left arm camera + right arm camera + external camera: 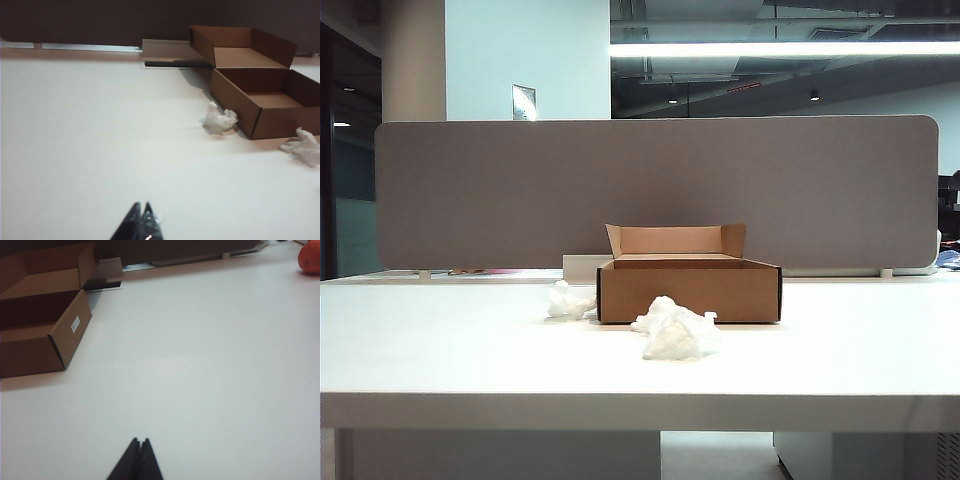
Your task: Pick up all the paper balls on the table and put them in the paper box.
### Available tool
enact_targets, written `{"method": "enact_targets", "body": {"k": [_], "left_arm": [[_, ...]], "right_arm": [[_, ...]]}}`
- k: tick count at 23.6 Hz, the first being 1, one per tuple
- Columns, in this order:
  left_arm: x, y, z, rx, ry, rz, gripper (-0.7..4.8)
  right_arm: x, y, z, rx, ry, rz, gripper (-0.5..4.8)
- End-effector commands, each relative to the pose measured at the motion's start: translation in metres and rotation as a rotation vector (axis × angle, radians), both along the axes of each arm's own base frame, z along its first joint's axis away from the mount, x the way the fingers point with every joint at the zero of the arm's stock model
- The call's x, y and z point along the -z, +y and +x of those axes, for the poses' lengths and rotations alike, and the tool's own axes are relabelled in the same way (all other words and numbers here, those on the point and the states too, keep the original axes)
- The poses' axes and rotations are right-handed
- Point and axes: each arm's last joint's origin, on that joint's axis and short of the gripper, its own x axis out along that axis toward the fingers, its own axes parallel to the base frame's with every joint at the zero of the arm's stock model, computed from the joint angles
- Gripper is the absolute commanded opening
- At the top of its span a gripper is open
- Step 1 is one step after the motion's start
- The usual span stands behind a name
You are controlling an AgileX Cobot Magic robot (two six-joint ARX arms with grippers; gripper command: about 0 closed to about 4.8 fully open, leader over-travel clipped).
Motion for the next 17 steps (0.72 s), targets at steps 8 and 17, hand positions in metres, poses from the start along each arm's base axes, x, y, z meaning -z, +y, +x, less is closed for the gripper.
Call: {"method": "enact_targets", "body": {"k": [8, 17], "left_arm": [[-0.0042, 0.0076, 0.0007, -0.262, -0.036, 0.022, -0.06], [-0.0075, 0.0061, 0.0007, -0.211, -0.064, -0.005, -0.06]], "right_arm": [[-0.0008, 0.0, 0.0003, 0.002, -0.017, 0.0, -0.08], [-0.0009, 0.0004, 0.0004, -0.012, -0.018, 0.001, -0.08]]}}
